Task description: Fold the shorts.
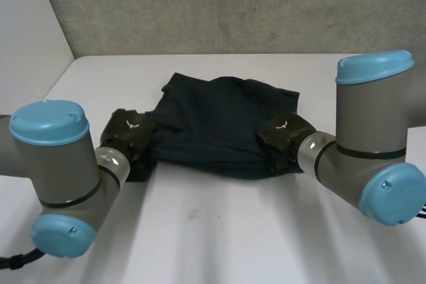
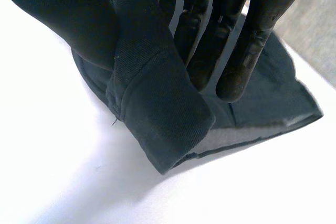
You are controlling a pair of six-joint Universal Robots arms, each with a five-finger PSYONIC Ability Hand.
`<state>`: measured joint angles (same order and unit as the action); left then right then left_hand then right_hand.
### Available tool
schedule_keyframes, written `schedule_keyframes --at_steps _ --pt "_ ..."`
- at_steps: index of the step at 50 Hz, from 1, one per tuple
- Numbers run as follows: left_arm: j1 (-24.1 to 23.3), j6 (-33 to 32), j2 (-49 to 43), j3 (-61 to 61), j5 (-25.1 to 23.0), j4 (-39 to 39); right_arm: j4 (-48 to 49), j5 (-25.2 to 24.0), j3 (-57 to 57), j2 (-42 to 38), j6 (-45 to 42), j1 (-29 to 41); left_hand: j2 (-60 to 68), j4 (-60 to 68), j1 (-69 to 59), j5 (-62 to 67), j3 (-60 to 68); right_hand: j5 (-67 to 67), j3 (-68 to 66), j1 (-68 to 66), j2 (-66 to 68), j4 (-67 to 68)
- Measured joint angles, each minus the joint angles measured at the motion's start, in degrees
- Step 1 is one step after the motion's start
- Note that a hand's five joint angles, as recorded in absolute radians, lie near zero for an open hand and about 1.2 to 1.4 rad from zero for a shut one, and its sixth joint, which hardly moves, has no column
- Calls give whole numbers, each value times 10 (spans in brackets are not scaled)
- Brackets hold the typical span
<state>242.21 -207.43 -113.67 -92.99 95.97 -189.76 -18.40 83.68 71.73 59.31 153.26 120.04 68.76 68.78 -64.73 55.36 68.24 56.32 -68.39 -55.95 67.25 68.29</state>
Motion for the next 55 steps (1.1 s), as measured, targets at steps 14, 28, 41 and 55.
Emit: schedule_keyframes --at_steps 14,28,41,55 --pt "7 -2 -56 74 -52 54 -43 -37 -110 -99 167 -34 -499 -502 453 -471 -490 1 1 0 0 -1" --pt "39 35 -1 25 1 58 9 -31 -92 -101 226 -41 -509 -507 453 -479 -494 1 0 0 0 0" --pt "70 217 43 -35 4 116 13 -31 -81 -98 225 -36 -458 -458 414 -421 -452 1 0 -2 0 0" --pt "101 263 1 -25 -13 117 20 -31 -58 -85 225 -35 -154 -162 108 -132 -157 1 0 -2 0 0"
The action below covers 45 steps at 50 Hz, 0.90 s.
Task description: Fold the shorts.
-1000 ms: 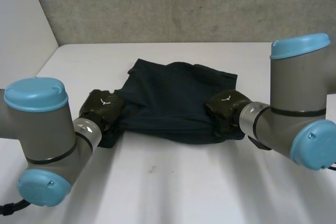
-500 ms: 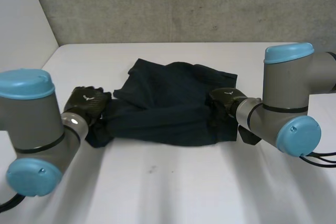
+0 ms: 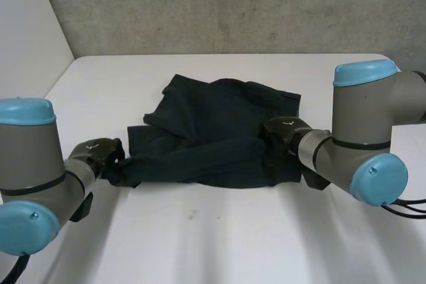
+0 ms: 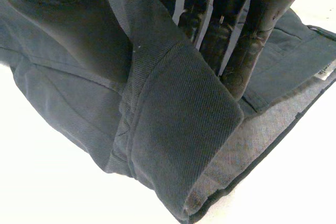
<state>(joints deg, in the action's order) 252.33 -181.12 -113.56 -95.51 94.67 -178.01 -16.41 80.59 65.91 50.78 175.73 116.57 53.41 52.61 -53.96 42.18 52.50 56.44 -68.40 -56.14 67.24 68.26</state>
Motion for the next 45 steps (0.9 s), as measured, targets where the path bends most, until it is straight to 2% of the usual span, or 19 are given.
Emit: schedule_keyframes --at_steps 1,3,5,6,7,8,9,14,23,31,39,45 --pt "0 0 -1 0 -1 -1 0 0 1 1 -1 0 77 80 -72 80 80 0 2 0 0 -2" --pt "-1 -2 0 -2 -3 -6 1 -1 6 8 -4 -2 141 148 -101 140 146 -17 32 10 -23 -31" --pt "-1 -2 3 -4 -5 -8 1 -1 10 14 -8 -3 149 160 -101 140 151 -45 72 48 -70 -70" --pt "-2 -2 9 -5 -8 -9 0 -2 13 20 -15 -3 150 162 -101 140 152 -146 178 147 -169 -178" --pt "-2 -2 10 -6 -10 -10 0 -2 14 24 -18 -4 150 162 -101 140 152 -177 209 172 -201 -209" --pt "-3 -3 20 -8 -17 -10 -2 -3 21 36 -32 -4 150 162 -101 140 152 -279 308 246 -300 -307" --pt "-3 -3 27 -9 -23 -10 -2 -3 24 42 -40 -5 150 162 -101 140 152 -319 351 274 -343 -345" --pt "-7 -4 57 -10 -54 -9 -2 -1 65 103 -110 -11 150 162 -101 140 157 -381 402 309 -389 -399" --pt "-8 -6 77 2 -70 -8 16 -1 179 200 -154 -27 151 162 -101 140 157 -376 397 307 -387 -397" --pt "-4 -6 72 23 -68 -7 129 0 321 266 -155 -34 151 162 -101 140 157 -315 319 253 -310 -319" --pt "0 -6 70 36 -68 -5 235 -2 411 284 -156 -25 151 162 -101 140 157 -312 320 252 -310 -319" --pt "0 -6 70 41 -68 -5 284 -2 423 261 -160 -19 151 162 -101 140 157 -333 350 262 -333 -346"
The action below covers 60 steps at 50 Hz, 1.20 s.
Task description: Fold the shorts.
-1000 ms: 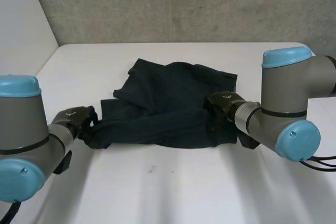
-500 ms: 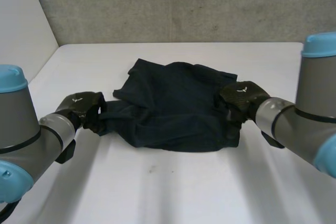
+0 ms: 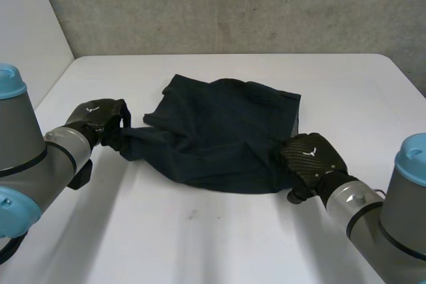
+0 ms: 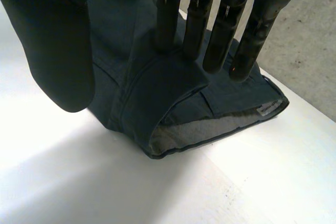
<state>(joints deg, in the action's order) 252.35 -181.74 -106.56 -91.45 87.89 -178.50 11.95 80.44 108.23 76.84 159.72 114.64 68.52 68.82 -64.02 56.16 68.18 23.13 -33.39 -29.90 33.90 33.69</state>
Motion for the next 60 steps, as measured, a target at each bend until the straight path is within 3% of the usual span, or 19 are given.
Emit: schedule_keyframes --at_steps 22,26,27,31,36,42,49,60 --pt "18 0 -11 2 -1 -2 43 4 -104 -156 -48 1 0 0 0 0 0 11 -17 -4 10 13" --pt "21 0 -16 3 -1 -2 60 5 -109 -170 -62 1 0 0 0 0 0 72 -87 -50 83 84" --pt "22 0 -17 3 -1 -2 65 5 -111 -174 -65 1 0 0 0 0 0 150 -172 -111 175 168" --pt "22 0 -21 2 -1 -1 72 7 -119 -182 -70 1 0 0 0 0 0 299 -327 -206 328 331" --pt "21 -12 -22 -2 -3 6 65 9 -135 -177 -69 -1 0 0 0 0 0 312 -335 -213 333 345" --pt "15 -77 4 6 -3 45 10 10 -175 -118 -67 -4 0 0 0 0 0 312 -339 -223 333 345" --pt "8 -157 107 59 -3 110 -167 5 -314 1 -68 -8 0 0 0 0 0 312 -339 -223 333 345" --pt "8 -168 206 202 -3 160 -333 7 -528 53 -68 -27 1 0 0 0 0 325 -343 -243 333 345"
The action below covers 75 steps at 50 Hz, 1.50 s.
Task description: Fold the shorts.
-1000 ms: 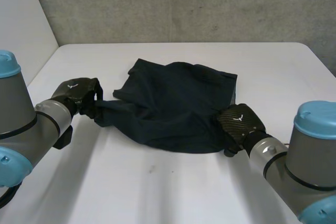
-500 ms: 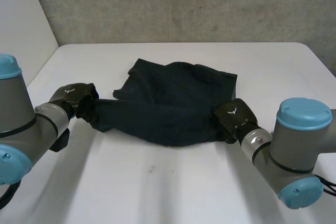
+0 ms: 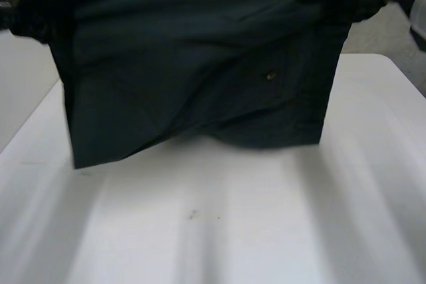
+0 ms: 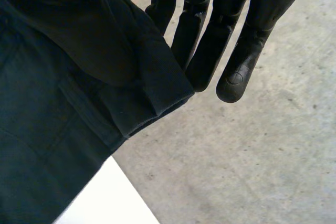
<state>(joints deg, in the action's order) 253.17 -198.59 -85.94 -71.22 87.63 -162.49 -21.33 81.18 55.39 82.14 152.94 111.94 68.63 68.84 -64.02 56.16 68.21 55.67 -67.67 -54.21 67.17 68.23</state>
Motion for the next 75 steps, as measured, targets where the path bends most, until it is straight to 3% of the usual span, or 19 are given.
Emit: schedule_keyframes --at_steps 9,21,25,34,41,44,50,53,60,61,66,75 --pt "-2 4 -83 19 1 19 -40 1 -10 -70 -2 3 1 0 0 0 0 0 0 0 0 0" --pt "-9 6 -338 78 7 17 -6 0 31 -231 13 11 1 0 0 0 0 3 -2 1 0 0" --pt "-10 8 -385 126 7 13 48 5 23 -261 23 11 1 0 0 0 0 3 -2 1 0 0" --pt "-11 39 -442 371 24 -63 312 66 -43 -279 32 12 1 0 0 0 1 3 -3 1 1 0" --pt "-10 87 -387 452 56 -167 484 92 -75 -233 33 19 2 0 0 0 1 3 -2 1 4 0" --pt "-11 103 -347 424 61 -191 501 93 -67 -205 34 31 2 0 0 0 1 3 -3 1 5 0" --pt "-11 122 -294 313 48 -197 440 89 -28 -166 34 48 2 2 0 0 1 7 -2 1 5 0" --pt "-9 128 -263 212 29 -186 353 82 15 -146 32 52 2 2 0 0 1 8 -3 1 5 0" --pt "-4 127 -226 73 12 -137 209 57 85 -131 32 48 2 2 0 0 1 8 -6 1 5 0" --pt "-3 126 -217 22 10 -106 153 43 119 -126 32 46 2 2 0 0 1 8 -7 1 5 0" --pt "-2 121 -214 -52 9 -58 85 27 180 -123 32 44 2 2 0 0 1 8 -8 1 5 1" --pt "-4 76 -277 -96 11 -44 95 25 235 -167 40 45 2 2 0 0 1 8 -8 1 5 1"
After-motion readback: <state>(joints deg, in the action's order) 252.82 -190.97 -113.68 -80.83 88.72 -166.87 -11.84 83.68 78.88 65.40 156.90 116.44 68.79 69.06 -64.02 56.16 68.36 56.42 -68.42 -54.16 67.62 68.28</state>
